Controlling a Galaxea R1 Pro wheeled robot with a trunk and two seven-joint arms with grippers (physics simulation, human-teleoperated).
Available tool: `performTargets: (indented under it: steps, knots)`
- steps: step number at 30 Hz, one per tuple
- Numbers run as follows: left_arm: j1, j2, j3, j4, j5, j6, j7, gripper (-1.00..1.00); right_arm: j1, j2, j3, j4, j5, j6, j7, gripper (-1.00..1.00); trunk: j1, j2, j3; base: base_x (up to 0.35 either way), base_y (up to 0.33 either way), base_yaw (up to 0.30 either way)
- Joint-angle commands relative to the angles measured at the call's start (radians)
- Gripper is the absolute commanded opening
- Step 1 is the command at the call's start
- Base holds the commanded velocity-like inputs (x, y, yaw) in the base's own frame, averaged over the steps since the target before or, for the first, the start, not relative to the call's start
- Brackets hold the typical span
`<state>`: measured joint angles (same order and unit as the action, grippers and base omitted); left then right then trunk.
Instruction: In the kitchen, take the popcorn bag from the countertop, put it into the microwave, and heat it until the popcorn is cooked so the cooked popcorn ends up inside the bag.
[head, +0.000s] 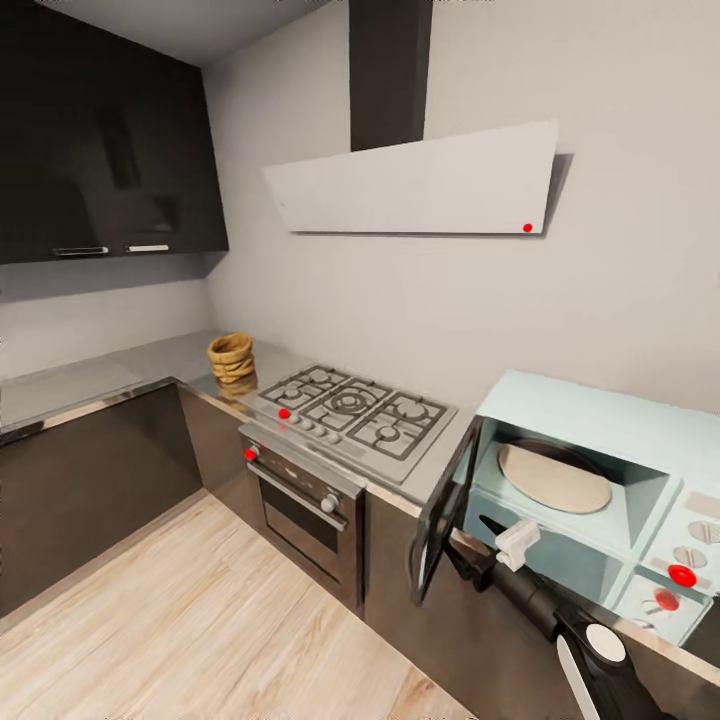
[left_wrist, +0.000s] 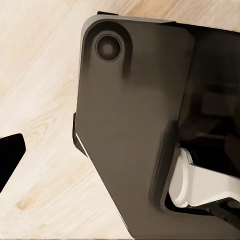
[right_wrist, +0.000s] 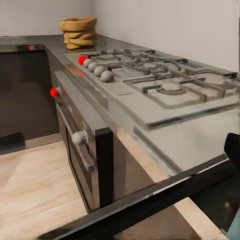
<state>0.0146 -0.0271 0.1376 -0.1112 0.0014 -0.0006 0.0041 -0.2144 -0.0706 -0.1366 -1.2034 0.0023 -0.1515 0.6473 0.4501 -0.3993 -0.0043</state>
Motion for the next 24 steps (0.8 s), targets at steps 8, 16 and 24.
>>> performTargets:
  steps: [8,16,24]
  knots:
    - [0.001,0.000,0.008,-0.002,0.000,0.003,0.000,1.00,-0.001,0.000,-0.014,0.000,-0.005,-0.005,-0.402,1.00,0.000,-0.001,0.000,-0.301,-0.045,0.001]
    - [0.001,0.005,0.009,-0.002,0.000,0.003,0.002,1.00,-0.001,0.008,0.097,0.043,-0.004,-0.002,-0.721,1.00,0.000,-0.001,0.000,-0.189,0.224,0.000]
    - [0.001,0.015,0.010,-0.002,0.000,-0.004,0.002,1.00,-0.001,0.007,0.123,0.598,-0.005,-0.026,-0.747,1.00,0.000,-0.001,0.000,-0.004,0.058,0.000]
